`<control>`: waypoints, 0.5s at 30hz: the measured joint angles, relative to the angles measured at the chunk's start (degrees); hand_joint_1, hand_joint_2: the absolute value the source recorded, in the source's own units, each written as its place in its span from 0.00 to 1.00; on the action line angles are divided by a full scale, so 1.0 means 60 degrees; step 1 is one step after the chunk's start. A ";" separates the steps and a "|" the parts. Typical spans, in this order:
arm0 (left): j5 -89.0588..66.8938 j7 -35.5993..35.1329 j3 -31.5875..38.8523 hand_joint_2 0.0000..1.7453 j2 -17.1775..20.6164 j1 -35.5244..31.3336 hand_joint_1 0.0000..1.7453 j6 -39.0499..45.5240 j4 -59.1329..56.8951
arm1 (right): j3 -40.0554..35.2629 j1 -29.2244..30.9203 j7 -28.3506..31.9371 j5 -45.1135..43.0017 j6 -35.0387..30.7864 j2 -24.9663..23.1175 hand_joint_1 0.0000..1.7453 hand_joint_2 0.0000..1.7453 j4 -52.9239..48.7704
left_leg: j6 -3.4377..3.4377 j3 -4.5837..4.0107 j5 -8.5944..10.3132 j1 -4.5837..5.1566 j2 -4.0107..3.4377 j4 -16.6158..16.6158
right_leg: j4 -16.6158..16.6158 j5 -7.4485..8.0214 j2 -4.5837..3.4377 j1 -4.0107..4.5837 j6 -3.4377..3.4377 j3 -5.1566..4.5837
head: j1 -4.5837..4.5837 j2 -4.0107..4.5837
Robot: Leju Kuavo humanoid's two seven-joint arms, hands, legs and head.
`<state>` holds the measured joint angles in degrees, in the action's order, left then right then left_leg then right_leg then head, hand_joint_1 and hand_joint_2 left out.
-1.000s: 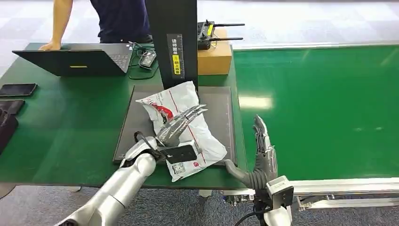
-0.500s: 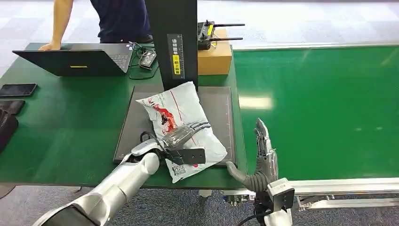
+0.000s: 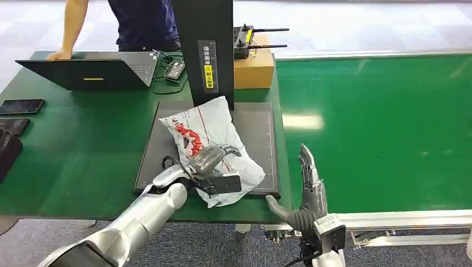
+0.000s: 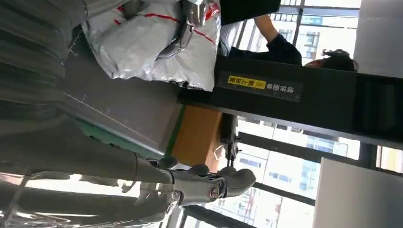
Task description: Moved the parcel from conveyor to table for the left to box.
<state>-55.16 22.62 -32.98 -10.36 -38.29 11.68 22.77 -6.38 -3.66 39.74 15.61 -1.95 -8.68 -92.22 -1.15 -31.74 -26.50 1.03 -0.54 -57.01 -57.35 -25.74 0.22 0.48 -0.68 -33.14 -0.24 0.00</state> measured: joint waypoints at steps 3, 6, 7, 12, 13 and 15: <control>-0.0139 0.0044 -0.0066 1.00 0.0073 0.0000 1.00 0.0475 0.0000 | -0.0007 0.0003 0.0000 -0.0026 0.0004 0.0029 0.00 1.00 0.0084 | 0.0000 -0.0001 0.0000 0.0000 0.0000 0.0000 | 0.0000 0.0000 0.0000 0.0000 0.0000 -0.0001 | 0.0000 0.0000; -0.0150 0.0051 -0.0117 1.00 0.0124 -0.0002 1.00 0.0577 0.0000 | -0.0007 0.0006 0.0000 -0.0033 0.0003 0.0047 0.00 1.00 0.0157 | 0.0000 -0.0001 -0.0001 0.0000 0.0000 0.0000 | 0.0000 -0.0001 0.0000 0.0000 0.0000 -0.0002 | 0.0000 0.0000; -0.0150 0.0055 -0.0128 1.00 0.0135 -0.0004 1.00 0.0581 0.0000 | -0.0007 0.0006 0.0000 -0.0033 0.0000 0.0051 0.00 1.00 0.0175 | 0.0000 -0.0001 -0.0001 0.0000 0.0000 0.0000 | 0.0000 -0.0001 0.0000 0.0000 0.0000 -0.0002 | -0.0003 0.0000; -0.0150 0.0055 -0.0171 1.00 0.0168 -0.0017 1.00 0.0599 0.0000 | -0.0011 0.0022 0.0000 -0.0033 0.0000 0.0077 0.00 1.00 0.0244 | 0.0000 -0.0001 -0.0001 0.0000 0.0000 0.0000 | 0.0000 -0.0001 0.0000 0.0000 0.0000 -0.0001 | 0.0000 0.0000; -0.0150 0.0055 -0.0175 1.00 0.0179 -0.0017 1.00 0.0595 0.0000 | -0.0011 0.0022 0.0000 -0.0033 0.0000 0.0080 0.00 1.00 0.0248 | 0.0000 -0.0001 -0.0001 0.0000 0.0000 0.0000 | 0.0000 -0.0001 0.0000 0.0000 0.0000 -0.0001 | 0.0000 0.0000; -0.0150 0.0055 -0.0179 1.00 0.0193 -0.0017 1.00 0.0599 0.0000 | -0.0011 0.0023 0.0000 -0.0033 0.0004 0.0087 0.00 1.00 0.0252 | 0.0000 -0.0001 -0.0001 0.0000 0.0000 0.0000 | 0.0000 -0.0001 0.0000 0.0000 0.0000 -0.0001 | -0.0004 0.0000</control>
<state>-56.06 22.95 -34.05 -9.20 -38.39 15.28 22.77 -6.45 -3.52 39.74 15.41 -1.92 -8.15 -90.71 -1.15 -31.74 -26.51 1.03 -0.54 -57.01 -57.35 -25.75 0.22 0.48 -0.68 -33.14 -0.26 0.00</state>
